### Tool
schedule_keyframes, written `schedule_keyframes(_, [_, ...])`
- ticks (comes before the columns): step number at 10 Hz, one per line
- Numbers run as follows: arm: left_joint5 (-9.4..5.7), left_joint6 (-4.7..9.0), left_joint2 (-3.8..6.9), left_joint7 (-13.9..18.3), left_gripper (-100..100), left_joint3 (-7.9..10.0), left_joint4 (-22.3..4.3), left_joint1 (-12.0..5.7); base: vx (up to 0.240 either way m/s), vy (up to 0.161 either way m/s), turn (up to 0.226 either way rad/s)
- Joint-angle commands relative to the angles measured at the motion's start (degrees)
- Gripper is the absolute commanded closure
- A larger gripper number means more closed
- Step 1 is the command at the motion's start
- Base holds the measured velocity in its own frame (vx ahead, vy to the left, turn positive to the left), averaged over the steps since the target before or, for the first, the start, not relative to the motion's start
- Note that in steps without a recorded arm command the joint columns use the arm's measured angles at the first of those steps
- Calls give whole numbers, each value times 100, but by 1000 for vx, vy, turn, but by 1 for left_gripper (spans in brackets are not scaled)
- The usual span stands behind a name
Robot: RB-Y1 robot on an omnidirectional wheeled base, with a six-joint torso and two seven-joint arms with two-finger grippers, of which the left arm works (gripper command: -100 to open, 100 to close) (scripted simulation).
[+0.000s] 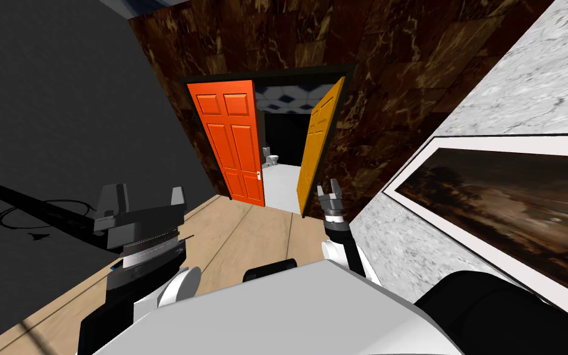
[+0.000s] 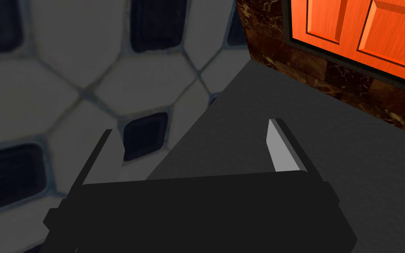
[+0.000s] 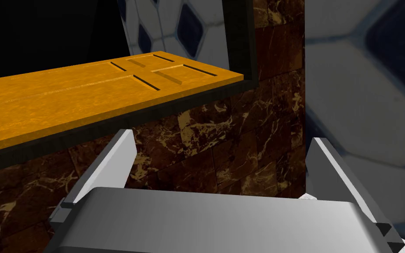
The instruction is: Push the door open
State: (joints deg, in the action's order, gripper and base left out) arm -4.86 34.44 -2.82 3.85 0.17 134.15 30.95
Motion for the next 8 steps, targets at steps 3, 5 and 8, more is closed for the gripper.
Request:
schedule_keyframes(3, [46, 52, 152, 19, -100, -61, -446, -184, 119, 18, -10])
schedule_keyframes(5, [73, 83, 225, 31, -100, -97, -713, -294, 146, 34, -8])
schedule_keyframes(8, [104, 117, 302, 44, -100, -138, -1010, -417, 94, 18, -6])
